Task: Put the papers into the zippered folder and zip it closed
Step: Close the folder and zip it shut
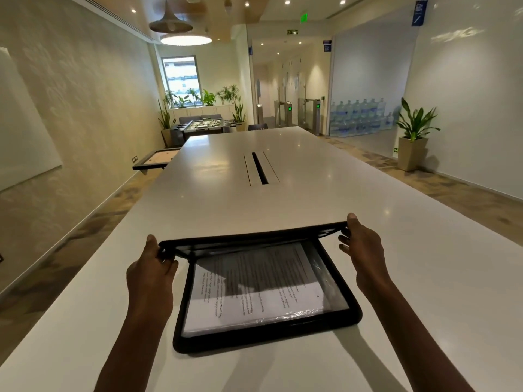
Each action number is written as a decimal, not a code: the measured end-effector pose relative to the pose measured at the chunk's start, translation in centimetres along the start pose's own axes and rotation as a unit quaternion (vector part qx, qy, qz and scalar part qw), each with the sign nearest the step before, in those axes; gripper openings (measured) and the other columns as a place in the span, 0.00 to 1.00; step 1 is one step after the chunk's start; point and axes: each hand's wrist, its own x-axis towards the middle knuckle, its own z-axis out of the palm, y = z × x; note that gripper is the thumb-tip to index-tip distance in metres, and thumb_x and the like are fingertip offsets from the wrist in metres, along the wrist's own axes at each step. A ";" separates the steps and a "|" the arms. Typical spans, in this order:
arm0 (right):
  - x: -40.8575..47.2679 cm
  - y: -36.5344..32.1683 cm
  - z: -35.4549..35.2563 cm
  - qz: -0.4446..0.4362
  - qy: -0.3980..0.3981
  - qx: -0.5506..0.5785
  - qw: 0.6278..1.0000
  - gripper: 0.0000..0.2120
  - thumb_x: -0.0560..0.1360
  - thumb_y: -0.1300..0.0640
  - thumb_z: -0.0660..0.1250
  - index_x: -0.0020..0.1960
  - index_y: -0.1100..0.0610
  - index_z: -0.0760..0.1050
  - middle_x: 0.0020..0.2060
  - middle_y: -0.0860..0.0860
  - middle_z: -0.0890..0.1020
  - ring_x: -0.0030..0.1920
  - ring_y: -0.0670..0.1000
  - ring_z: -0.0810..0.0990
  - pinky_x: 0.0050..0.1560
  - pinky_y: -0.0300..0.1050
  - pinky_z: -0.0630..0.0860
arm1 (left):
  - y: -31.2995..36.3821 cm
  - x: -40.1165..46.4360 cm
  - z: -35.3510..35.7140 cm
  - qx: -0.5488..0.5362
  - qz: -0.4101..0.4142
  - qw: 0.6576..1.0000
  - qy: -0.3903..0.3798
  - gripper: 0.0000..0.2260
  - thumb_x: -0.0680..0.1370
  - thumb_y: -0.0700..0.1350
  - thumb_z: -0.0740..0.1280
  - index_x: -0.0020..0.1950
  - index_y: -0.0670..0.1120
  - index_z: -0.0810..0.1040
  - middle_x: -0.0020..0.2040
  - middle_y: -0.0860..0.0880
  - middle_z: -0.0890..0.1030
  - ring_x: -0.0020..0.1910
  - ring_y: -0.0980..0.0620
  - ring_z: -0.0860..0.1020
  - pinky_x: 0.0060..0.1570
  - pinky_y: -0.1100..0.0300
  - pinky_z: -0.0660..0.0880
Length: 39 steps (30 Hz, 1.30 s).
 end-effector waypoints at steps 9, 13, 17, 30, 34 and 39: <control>-2.9 4.6 -3.6 0.031 0.020 -0.026 0.999 0.17 0.79 0.50 0.65 0.35 0.56 0.81 0.37 0.53 0.84 0.43 0.54 0.83 0.55 0.61 0.80 | -3.5 -0.6 -4.0 0.099 -0.025 0.994 0.043 0.08 0.75 0.43 0.71 0.38 0.41 0.78 0.37 0.44 0.78 0.40 0.49 0.77 0.49 0.56 0.76; -3.5 6.6 -4.5 0.040 0.007 -0.113 0.993 0.11 0.77 0.53 0.67 0.39 0.55 0.82 0.39 0.53 0.85 0.45 0.56 0.83 0.52 0.60 0.80 | -5.9 -1.4 -5.8 0.197 0.008 0.979 0.047 0.08 0.72 0.45 0.70 0.34 0.46 0.77 0.37 0.44 0.76 0.39 0.48 0.72 0.42 0.53 0.69; -4.1 8.1 -4.9 0.019 -0.002 -0.206 0.978 0.11 0.77 0.55 0.68 0.36 0.48 0.79 0.39 0.48 0.84 0.43 0.51 0.82 0.46 0.50 0.78 | -7.9 -2.5 -6.5 0.339 0.066 0.937 0.057 0.10 0.74 0.50 0.68 0.41 0.44 0.81 0.39 0.45 0.82 0.42 0.47 0.76 0.43 0.52 0.74; -5.0 9.5 -5.6 -0.037 -0.044 -0.407 0.911 0.18 0.74 0.54 0.73 0.61 0.60 0.79 0.54 0.58 0.82 0.54 0.56 0.80 0.53 0.47 0.73 | -10.1 -2.8 -8.0 0.528 0.141 0.837 0.018 0.17 0.76 0.43 0.70 0.63 0.39 0.77 0.54 0.39 0.83 0.53 0.37 0.79 0.50 0.49 0.73; -4.7 9.2 -5.6 -0.017 -0.056 -0.460 0.886 0.20 0.74 0.50 0.72 0.60 0.62 0.78 0.52 0.57 0.82 0.53 0.56 0.79 0.49 0.46 0.72 | -9.9 -2.2 -8.1 0.519 0.112 0.847 0.021 0.18 0.76 0.45 0.71 0.62 0.36 0.77 0.55 0.38 0.82 0.54 0.37 0.79 0.49 0.51 0.70; -4.4 8.7 -5.6 -0.011 -0.068 -0.441 0.895 0.15 0.74 0.51 0.72 0.54 0.61 0.81 0.47 0.55 0.83 0.44 0.50 0.76 0.45 0.44 0.73 | -10.2 -1.3 -8.2 0.453 0.049 0.890 0.012 0.16 0.79 0.46 0.67 0.62 0.37 0.78 0.54 0.39 0.82 0.50 0.41 0.78 0.49 0.50 0.74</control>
